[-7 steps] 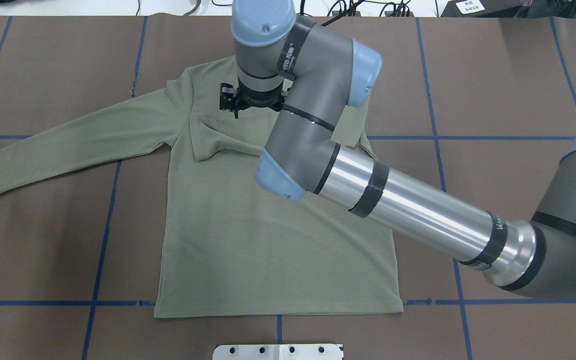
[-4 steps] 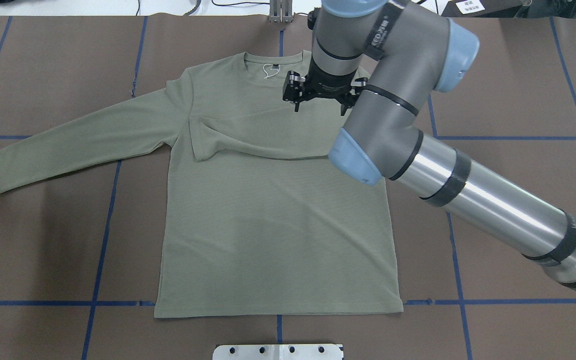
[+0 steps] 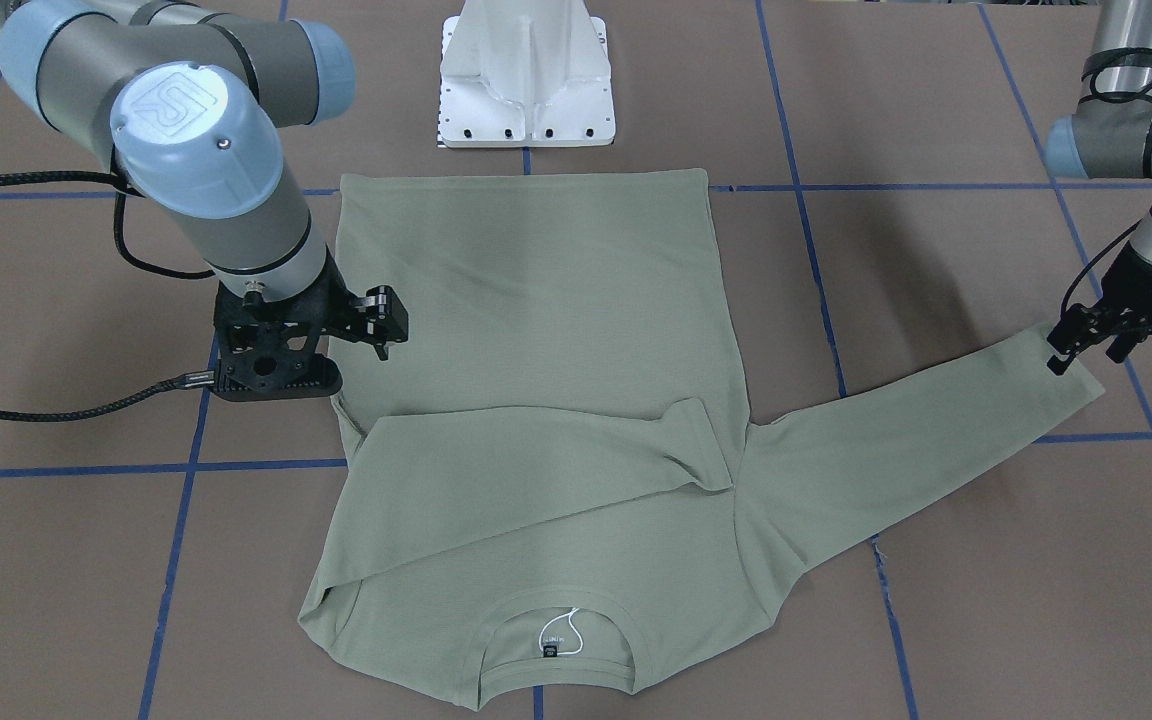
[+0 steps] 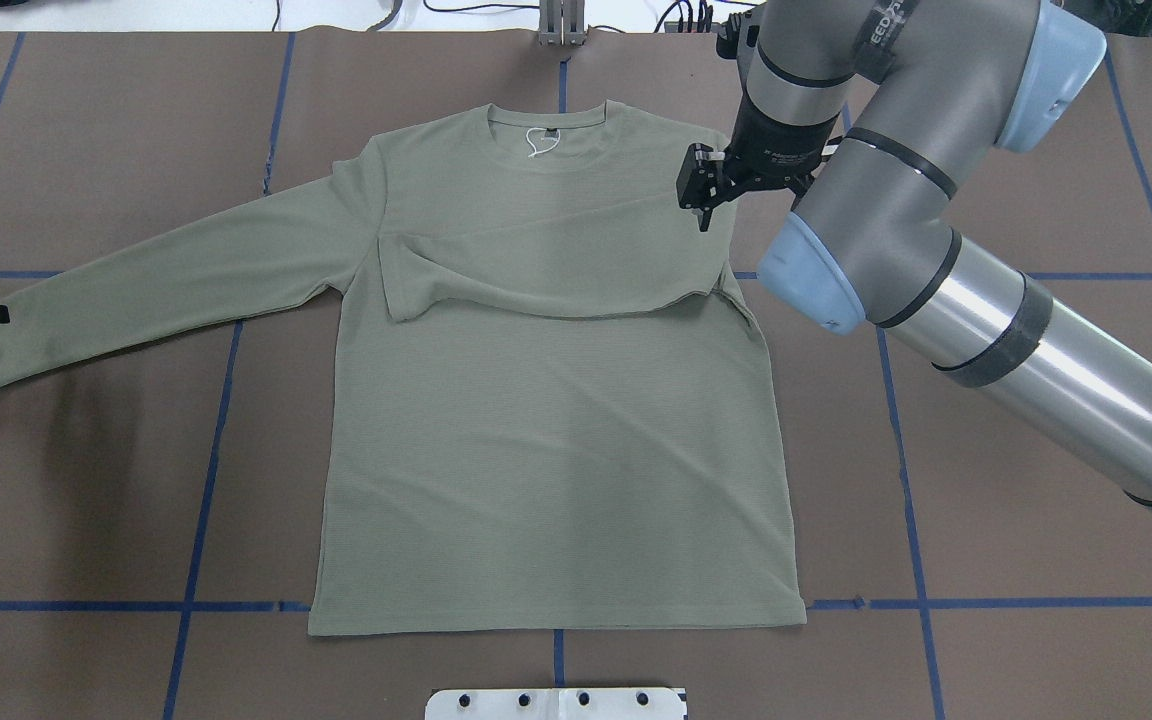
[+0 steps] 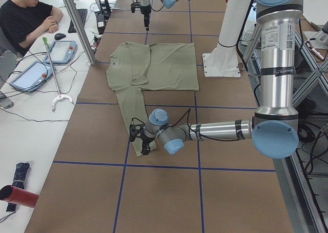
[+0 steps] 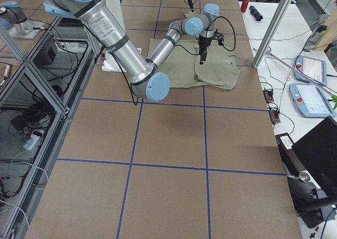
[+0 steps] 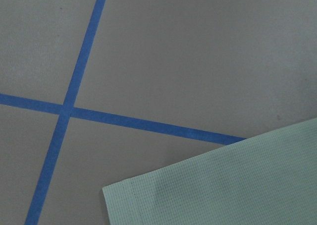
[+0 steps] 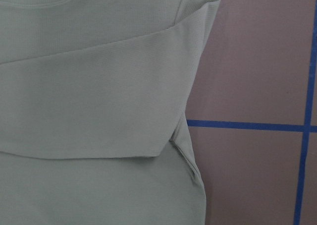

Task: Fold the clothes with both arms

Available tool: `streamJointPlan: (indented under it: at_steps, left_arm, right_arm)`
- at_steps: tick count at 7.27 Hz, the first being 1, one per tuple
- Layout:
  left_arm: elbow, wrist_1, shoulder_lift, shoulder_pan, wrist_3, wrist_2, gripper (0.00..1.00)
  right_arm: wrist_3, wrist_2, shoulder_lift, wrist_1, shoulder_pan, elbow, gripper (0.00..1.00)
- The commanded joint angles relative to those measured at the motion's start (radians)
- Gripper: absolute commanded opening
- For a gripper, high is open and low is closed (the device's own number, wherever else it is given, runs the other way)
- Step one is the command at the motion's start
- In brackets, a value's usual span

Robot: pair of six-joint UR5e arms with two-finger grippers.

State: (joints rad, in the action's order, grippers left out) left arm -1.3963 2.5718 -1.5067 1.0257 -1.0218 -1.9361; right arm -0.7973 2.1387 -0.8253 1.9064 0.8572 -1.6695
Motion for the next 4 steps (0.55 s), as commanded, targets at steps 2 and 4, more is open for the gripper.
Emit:
streamJointPlan:
  at_steps: [2,4]
  left_arm:
    - [0.034,0.005,-0.001,-0.022,0.048,0.039,0.99]
    - [0.033,0.007,0.002,-0.021,0.045,0.036,0.94]
  right_arm:
    - [0.029,-0.003,-0.046,0.017,0.003,-0.055,1.00]
    - [0.021,-0.002,-0.040,0.016,0.003,-0.062,1.00]
